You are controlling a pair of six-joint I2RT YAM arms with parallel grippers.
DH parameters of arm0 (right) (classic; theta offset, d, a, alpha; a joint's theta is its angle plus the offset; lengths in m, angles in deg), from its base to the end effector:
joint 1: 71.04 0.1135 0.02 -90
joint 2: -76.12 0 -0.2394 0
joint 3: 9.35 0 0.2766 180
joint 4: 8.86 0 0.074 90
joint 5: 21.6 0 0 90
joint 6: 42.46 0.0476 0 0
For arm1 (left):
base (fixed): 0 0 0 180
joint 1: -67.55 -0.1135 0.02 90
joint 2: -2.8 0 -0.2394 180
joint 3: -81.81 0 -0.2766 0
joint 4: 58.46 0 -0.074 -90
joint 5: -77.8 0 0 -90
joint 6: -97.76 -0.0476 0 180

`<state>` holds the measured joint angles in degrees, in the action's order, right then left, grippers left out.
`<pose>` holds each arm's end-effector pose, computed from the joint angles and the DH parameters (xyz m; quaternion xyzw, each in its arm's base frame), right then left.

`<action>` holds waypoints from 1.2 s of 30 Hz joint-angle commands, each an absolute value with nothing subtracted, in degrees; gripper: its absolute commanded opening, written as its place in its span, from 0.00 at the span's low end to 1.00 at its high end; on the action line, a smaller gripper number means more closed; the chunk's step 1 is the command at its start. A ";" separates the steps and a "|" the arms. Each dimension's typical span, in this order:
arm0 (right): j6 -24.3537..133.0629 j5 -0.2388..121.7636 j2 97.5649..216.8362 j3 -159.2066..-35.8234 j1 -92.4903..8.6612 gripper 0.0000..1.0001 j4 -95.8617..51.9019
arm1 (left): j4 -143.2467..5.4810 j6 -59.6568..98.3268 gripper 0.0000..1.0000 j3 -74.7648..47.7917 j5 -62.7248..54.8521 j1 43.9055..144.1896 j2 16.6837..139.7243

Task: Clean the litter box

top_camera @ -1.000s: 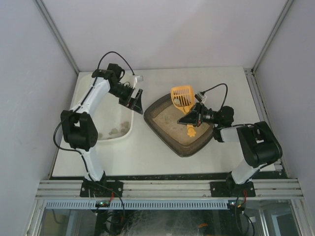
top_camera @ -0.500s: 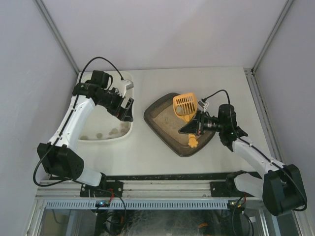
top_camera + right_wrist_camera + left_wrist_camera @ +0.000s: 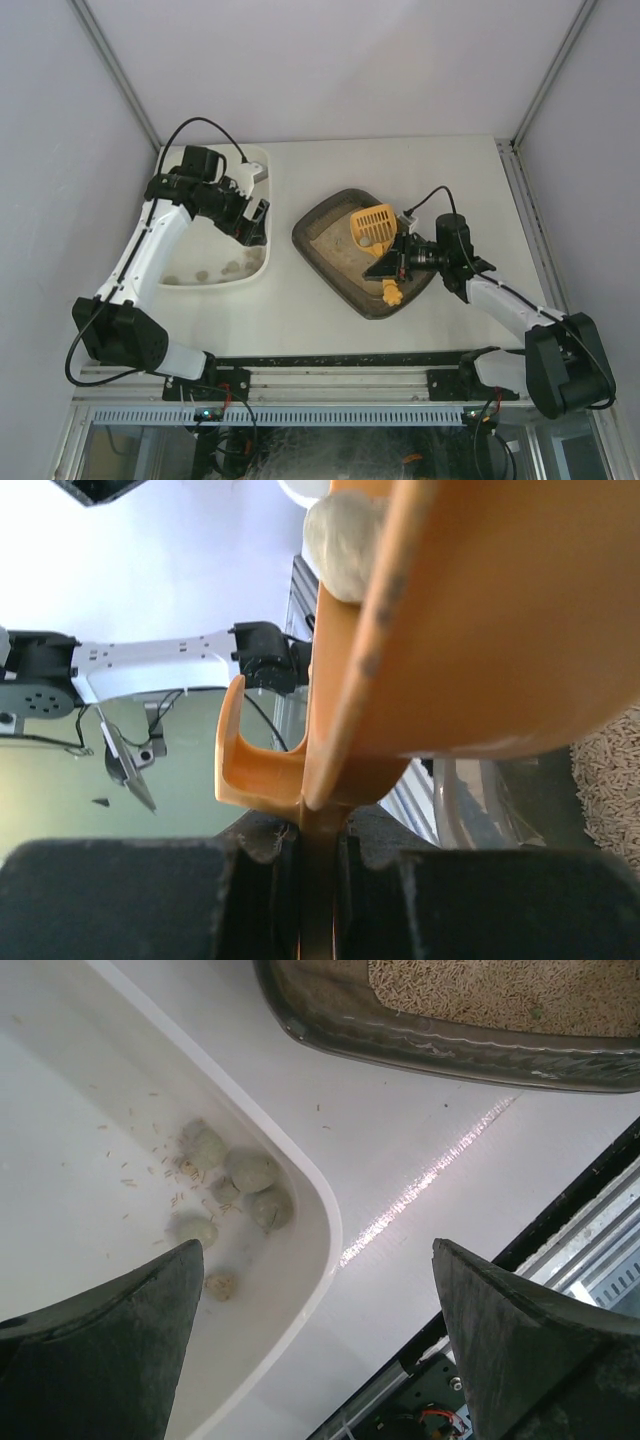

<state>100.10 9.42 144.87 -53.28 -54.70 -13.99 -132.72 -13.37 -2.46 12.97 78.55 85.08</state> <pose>0.2473 0.1150 0.1713 0.0001 0.7929 0.5978 0.1181 0.3043 -0.0798 0.3129 0.3141 0.8924 -0.1883 0.2636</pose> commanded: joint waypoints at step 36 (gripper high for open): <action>71.38 46.90 213.68 -163.60 -20.38 0.00 -78.58 | -121.60 14.96 0.99 -1.87 11.86 32.16 88.11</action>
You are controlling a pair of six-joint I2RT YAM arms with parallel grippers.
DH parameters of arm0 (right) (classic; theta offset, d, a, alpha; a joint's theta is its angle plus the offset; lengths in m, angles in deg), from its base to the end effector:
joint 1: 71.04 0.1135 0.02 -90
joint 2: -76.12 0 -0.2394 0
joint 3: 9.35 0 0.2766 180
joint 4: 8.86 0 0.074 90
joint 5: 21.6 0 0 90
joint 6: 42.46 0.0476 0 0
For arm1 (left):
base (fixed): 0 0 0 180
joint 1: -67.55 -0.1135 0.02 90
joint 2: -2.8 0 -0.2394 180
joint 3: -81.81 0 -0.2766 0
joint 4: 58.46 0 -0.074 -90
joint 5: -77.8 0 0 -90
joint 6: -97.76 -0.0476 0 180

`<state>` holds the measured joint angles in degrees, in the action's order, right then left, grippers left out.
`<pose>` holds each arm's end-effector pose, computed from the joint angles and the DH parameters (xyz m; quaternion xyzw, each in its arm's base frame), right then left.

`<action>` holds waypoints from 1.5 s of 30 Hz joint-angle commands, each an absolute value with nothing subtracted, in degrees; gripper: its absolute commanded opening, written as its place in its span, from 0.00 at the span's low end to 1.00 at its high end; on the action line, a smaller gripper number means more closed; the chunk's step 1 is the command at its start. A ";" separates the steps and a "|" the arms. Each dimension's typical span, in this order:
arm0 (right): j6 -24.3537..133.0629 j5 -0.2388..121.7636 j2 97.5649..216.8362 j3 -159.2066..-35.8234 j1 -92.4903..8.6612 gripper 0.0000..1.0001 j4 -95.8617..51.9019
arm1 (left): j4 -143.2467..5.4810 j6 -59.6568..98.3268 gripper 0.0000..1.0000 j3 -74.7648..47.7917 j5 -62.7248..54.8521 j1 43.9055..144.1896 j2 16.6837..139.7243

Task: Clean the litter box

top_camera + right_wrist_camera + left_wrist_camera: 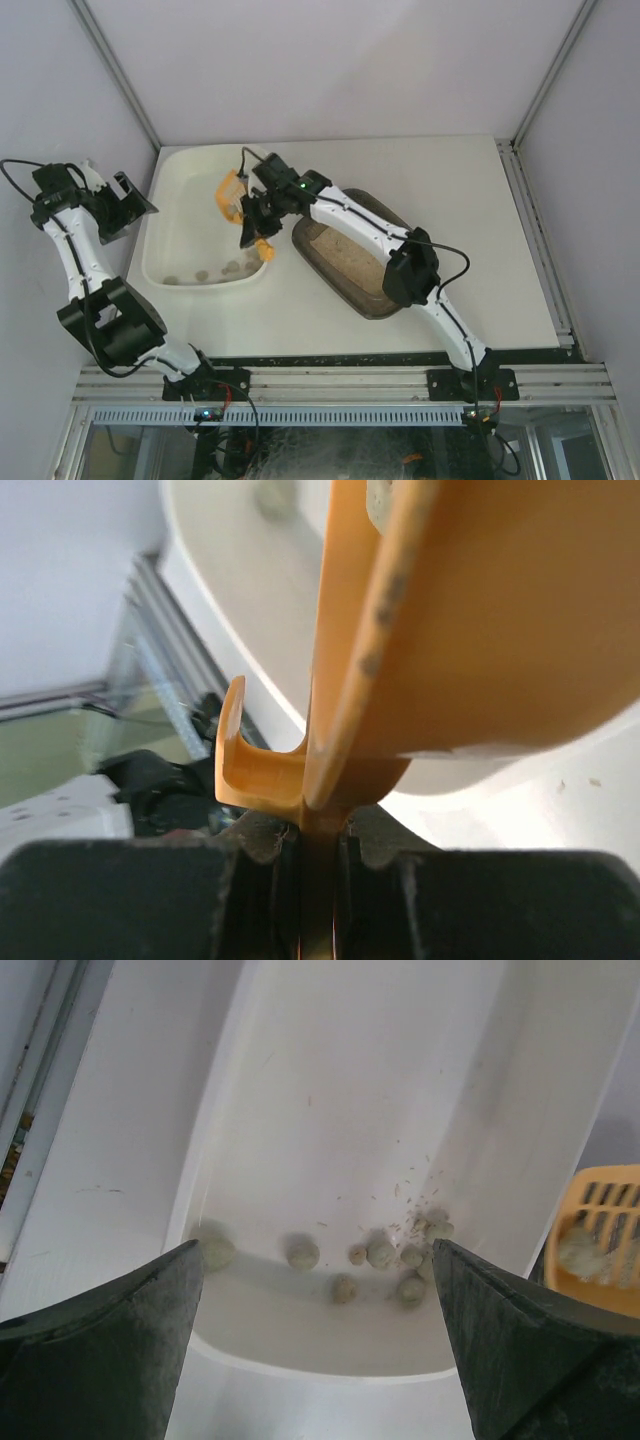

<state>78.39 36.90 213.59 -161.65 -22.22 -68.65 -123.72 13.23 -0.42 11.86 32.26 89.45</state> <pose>0.3400 0.4265 0.2652 -0.2415 0.8619 0.4287 0.1224 0.2938 0.1842 0.3106 -0.2639 0.8946 -0.1142 0.3420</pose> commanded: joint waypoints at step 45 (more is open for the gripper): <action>60.19 70.64 181.00 -128.51 -17.25 0.00 -68.69 | -116.12 7.36 1.00 -7.05 -3.73 45.06 76.44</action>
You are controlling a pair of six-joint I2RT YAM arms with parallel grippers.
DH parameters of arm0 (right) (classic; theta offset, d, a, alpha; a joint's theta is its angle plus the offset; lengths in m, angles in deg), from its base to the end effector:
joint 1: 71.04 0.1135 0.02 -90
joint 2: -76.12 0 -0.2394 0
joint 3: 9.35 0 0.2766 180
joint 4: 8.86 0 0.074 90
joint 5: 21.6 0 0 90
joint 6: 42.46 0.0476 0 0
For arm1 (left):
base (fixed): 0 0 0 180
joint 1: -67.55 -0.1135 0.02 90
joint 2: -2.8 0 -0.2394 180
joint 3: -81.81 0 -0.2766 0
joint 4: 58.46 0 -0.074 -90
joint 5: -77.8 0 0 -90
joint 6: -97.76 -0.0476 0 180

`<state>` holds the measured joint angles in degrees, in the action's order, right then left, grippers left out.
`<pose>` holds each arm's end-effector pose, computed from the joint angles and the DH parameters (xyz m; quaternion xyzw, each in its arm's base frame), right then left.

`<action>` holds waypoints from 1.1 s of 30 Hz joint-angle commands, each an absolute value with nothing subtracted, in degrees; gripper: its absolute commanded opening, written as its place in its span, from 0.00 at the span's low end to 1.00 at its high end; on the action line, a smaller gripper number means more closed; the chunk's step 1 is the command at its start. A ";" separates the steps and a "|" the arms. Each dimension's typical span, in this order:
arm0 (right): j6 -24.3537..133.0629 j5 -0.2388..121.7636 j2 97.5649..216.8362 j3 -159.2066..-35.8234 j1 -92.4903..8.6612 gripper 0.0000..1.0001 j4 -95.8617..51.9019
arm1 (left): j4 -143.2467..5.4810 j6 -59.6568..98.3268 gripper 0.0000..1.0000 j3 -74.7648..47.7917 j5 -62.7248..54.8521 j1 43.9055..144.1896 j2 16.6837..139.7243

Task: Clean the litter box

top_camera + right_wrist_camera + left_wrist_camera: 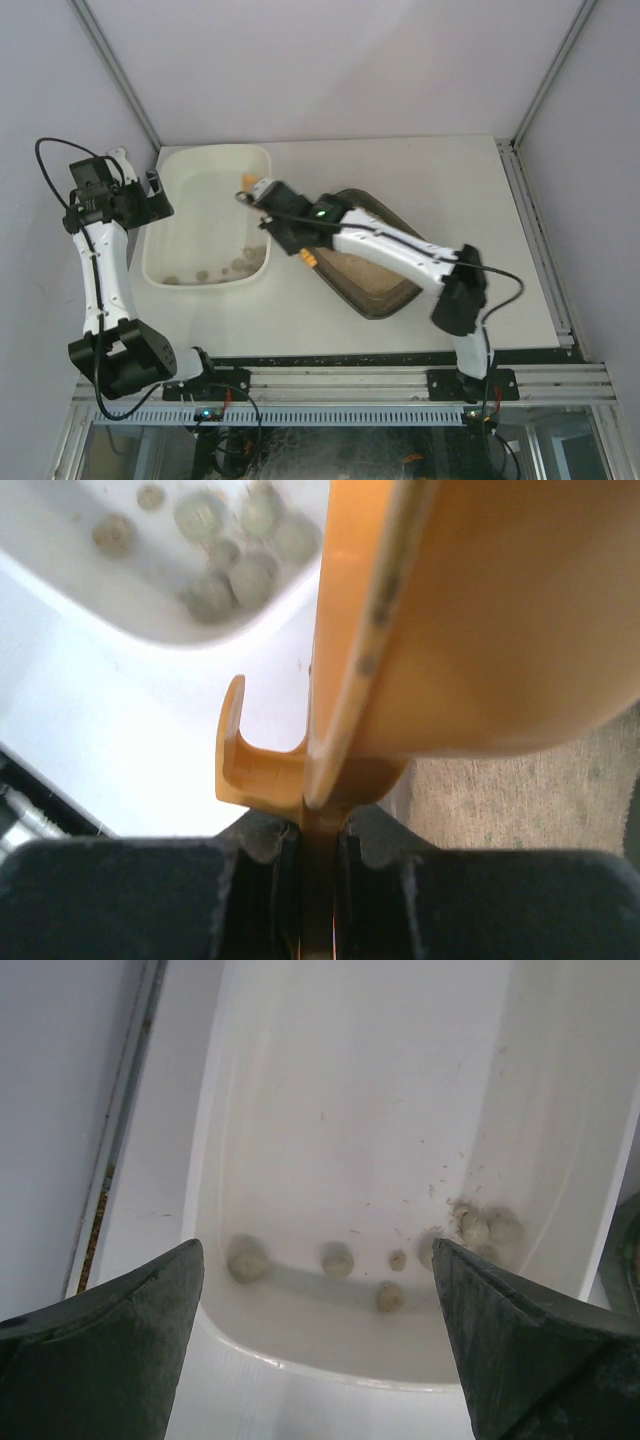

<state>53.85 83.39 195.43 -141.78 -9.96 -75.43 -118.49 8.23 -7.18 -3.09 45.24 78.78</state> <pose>0.2419 0.4125 0.2887 -0.3967 0.8548 0.0694 0.3274 0.2940 0.1125 0.3319 -0.1521 0.9088 0.0002 0.3885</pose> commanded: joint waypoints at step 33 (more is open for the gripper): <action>67.34 40.89 150.44 -82.88 -45.56 0.00 -47.10 | -108.68 17.06 1.00 -3.73 -28.85 77.03 74.78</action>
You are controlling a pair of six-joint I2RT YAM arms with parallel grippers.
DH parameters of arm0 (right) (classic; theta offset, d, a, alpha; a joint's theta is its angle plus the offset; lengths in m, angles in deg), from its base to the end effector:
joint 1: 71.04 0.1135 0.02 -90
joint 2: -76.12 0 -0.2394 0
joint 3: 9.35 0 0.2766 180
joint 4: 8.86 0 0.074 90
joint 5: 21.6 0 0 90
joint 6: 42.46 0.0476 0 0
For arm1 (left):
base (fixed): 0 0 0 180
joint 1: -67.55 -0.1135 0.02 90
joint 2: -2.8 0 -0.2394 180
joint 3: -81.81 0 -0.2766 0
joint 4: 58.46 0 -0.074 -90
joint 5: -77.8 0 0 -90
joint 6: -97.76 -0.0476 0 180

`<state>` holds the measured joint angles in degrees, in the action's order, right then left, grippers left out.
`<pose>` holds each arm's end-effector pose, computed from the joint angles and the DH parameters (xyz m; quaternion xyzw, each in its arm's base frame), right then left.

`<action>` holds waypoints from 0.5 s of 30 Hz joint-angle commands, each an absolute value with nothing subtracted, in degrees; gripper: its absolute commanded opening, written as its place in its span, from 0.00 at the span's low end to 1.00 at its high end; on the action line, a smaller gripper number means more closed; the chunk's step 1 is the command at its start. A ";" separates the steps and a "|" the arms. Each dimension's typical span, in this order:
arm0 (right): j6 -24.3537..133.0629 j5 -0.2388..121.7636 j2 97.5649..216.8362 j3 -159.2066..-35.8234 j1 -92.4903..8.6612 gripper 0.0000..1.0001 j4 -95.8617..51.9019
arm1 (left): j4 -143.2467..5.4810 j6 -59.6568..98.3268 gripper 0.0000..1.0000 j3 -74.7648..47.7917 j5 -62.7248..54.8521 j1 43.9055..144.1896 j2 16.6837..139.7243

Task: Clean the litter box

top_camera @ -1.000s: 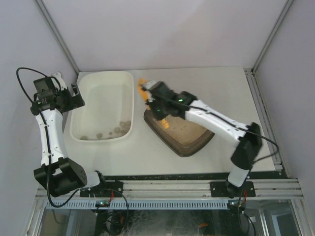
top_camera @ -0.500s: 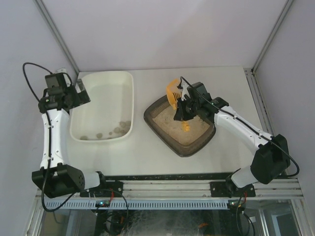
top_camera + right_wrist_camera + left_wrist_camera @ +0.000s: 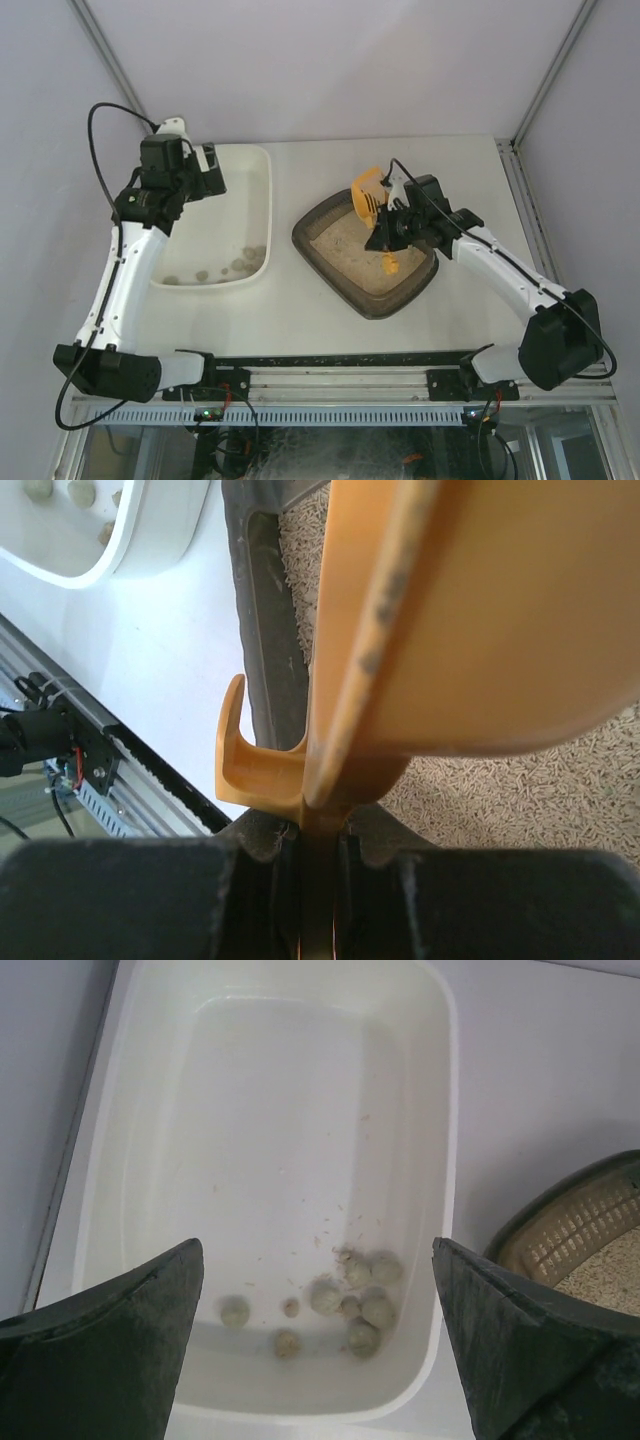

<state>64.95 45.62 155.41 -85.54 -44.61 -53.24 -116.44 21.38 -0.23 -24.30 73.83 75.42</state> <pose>0.2885 0.1640 0.2469 -0.1432 0.9051 0.3034 0.2611 0.2993 -0.0229 0.3953 -0.1063 0.8674 0.0086 0.4860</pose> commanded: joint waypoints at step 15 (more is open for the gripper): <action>77.06 47.09 146.41 -85.73 -46.66 0.00 -50.97 | -76.46 16.73 1.00 -21.04 -29.17 90.29 81.69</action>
